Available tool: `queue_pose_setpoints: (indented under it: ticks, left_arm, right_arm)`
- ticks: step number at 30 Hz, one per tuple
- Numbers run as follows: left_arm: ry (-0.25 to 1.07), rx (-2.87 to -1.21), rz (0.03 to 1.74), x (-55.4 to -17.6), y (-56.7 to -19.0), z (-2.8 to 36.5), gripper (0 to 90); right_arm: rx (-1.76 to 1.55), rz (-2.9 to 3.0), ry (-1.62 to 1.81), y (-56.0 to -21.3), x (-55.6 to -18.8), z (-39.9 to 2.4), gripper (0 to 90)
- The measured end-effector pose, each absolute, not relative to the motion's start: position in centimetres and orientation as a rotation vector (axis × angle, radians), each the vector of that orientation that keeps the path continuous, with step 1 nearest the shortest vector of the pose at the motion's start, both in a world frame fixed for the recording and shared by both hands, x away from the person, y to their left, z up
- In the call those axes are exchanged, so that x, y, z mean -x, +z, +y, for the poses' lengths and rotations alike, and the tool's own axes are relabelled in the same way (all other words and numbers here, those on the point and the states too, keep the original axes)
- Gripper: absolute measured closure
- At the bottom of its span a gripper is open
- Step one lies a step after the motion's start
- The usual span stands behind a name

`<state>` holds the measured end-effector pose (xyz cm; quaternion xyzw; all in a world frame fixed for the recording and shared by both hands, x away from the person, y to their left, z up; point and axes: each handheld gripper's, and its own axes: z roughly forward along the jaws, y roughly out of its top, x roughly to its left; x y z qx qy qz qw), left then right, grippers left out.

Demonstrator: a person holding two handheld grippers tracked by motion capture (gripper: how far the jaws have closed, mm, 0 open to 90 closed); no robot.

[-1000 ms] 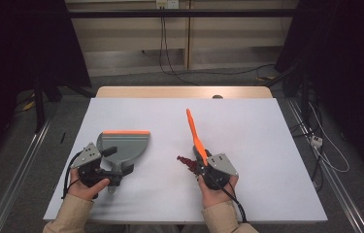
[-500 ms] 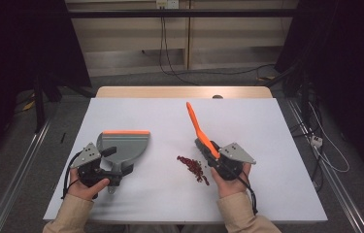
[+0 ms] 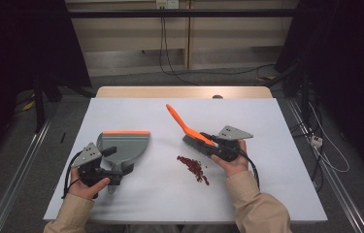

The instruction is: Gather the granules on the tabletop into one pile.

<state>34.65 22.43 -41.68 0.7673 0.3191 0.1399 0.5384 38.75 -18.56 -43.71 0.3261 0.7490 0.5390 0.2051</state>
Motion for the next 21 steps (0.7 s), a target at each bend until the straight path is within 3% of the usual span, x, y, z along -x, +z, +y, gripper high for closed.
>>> queue_pose_setpoints:
  ticks: [12,21]
  left_arm:
    - [0.331,-1.829,0.78,-34.9,-41.9,22.5,5.4]
    - [0.332,-1.836,0.781,-34.7,-42.0,22.3,5.4]
  right_arm:
    - [-0.656,2.279,1.592,-45.1,-42.0,-17.6,71.0]
    - [-0.471,2.395,1.586,-44.8,-40.2,-18.6,70.9]
